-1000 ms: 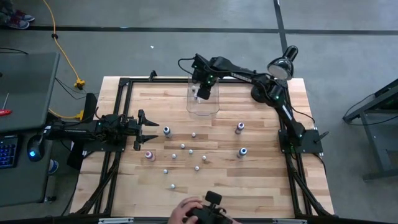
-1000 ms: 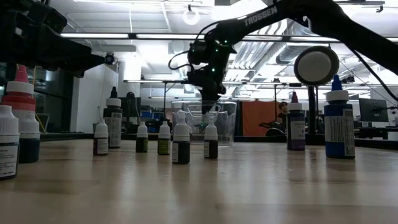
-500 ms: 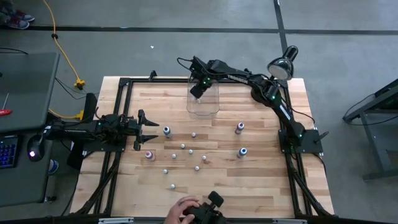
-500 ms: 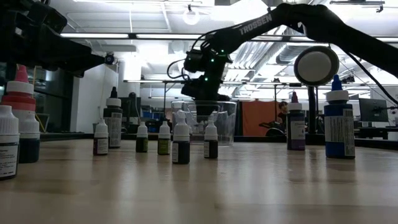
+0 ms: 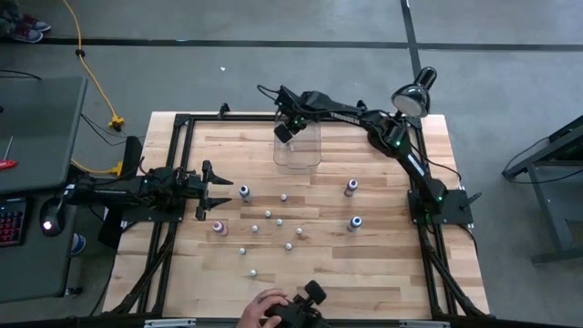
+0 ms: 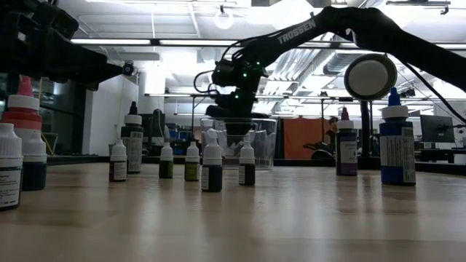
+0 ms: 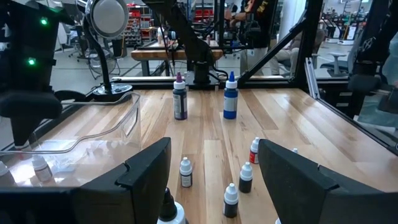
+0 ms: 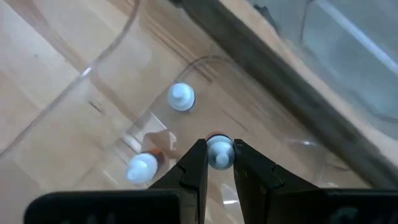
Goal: Pick & Place food coloring
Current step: Put the small food coloring bottle into the transparent bin
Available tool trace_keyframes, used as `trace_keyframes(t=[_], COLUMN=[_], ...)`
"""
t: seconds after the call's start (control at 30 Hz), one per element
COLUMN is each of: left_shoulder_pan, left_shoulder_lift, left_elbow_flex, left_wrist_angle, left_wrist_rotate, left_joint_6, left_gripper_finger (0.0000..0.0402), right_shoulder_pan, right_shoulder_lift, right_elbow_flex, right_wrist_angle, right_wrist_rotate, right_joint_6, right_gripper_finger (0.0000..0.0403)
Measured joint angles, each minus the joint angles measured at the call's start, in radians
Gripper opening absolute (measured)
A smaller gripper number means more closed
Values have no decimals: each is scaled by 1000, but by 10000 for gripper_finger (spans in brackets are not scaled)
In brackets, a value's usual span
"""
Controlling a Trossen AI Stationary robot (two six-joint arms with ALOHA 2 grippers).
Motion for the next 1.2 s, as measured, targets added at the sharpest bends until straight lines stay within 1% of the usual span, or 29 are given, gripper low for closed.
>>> trace_keyframes(t=[0.1, 0.37, 1.0, 1.2], left_shoulder_pan=[0, 0, 0, 0], left_shoulder_lift=[0, 0, 0, 0], left_elbow_flex=[0, 0, 0, 0], left_wrist_angle=[0, 0, 0, 0], left_wrist_rotate=[1, 2, 3, 3], left_joint_6=[0, 0, 0, 0], left_gripper_finger=[239, 239, 239, 239], right_shoulder_pan=[1, 5, 5, 4], right_shoulder_lift=[8, 36, 36, 36], right_elbow_flex=[0, 0, 0, 0], right_wrist_angle=[26, 31, 62, 63], right_wrist_rotate=[0, 10, 17, 18], right_joint_6=[15, 16, 6, -12], right_gripper_finger=[55, 55, 55, 70])
